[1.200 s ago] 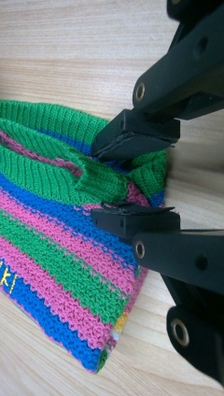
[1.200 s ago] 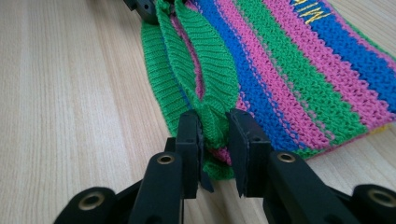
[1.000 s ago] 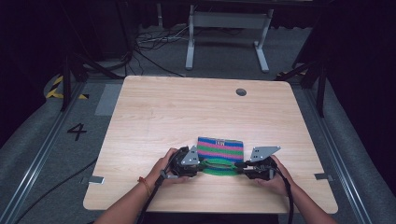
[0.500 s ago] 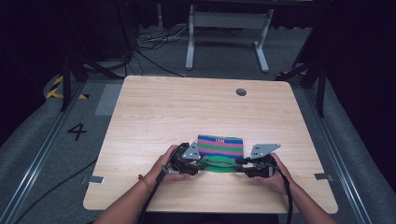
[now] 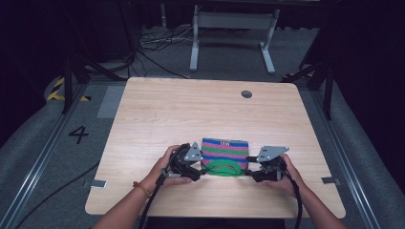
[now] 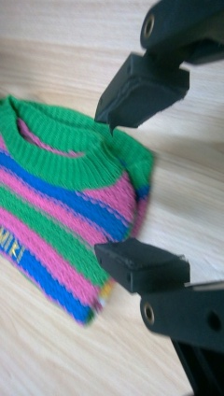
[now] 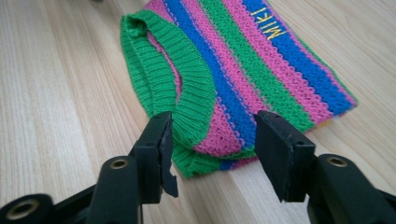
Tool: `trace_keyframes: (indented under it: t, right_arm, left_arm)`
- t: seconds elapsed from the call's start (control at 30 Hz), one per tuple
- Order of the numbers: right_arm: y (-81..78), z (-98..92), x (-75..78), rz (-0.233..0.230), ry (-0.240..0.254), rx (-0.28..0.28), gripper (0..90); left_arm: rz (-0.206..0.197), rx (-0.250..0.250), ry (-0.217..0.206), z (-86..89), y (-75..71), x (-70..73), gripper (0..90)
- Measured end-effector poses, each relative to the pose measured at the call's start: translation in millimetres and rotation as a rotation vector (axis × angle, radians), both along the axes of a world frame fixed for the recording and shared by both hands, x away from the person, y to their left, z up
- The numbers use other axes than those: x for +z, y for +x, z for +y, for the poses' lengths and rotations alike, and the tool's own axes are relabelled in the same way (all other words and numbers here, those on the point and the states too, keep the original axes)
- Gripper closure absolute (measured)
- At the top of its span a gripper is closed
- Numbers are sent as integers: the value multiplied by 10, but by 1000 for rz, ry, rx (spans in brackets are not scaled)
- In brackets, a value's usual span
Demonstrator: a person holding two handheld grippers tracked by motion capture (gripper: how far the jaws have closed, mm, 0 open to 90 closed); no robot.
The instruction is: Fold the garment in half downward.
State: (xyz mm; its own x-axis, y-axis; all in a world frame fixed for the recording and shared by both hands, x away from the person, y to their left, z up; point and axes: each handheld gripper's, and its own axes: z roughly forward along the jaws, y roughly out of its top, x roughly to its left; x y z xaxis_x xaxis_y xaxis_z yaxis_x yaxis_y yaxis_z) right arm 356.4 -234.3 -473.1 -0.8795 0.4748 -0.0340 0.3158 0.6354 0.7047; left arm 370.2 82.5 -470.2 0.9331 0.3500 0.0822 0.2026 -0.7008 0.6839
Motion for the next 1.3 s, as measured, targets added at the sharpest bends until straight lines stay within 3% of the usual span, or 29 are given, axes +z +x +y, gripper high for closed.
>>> trace_keyframes:
  t: [0.13, 0.27, 0.47, 0.57, 0.67, 0.83, 1.0, 1.3]
  right_arm:
    - [-2, -11, 43, -8, -39, -9, 433]
    - [-17, -43, 97, -26, -65, -17, 401]
    - [-88, -167, 122, -36, -115, -44, 361]
    - [-132, -250, 120, -44, -127, -62, 347]
    - [-187, -359, 113, -58, -122, -84, 345]
    - [-256, -549, 99, -70, -127, -115, 339]
    - [-300, -743, 58, -52, -136, -181, 337]
    - [-407, -1005, 15, -39, -112, -240, 320]
  left_arm:
    - [-13, 13, 11, 83, -15, 71, 284]
    - [-47, 20, 81, 190, -66, 121, 266]
    - [-83, 41, 131, 384, -141, 154, 236]
    - [-76, 49, 133, 488, -180, 137, 228]
    - [-77, 74, 184, 596, -210, 102, 224]
    - [-65, 105, 210, 781, -278, 51, 210]
    - [-40, 124, 205, 950, -337, 6, 199]
    - [-25, 187, 139, 1261, -399, -21, 198]
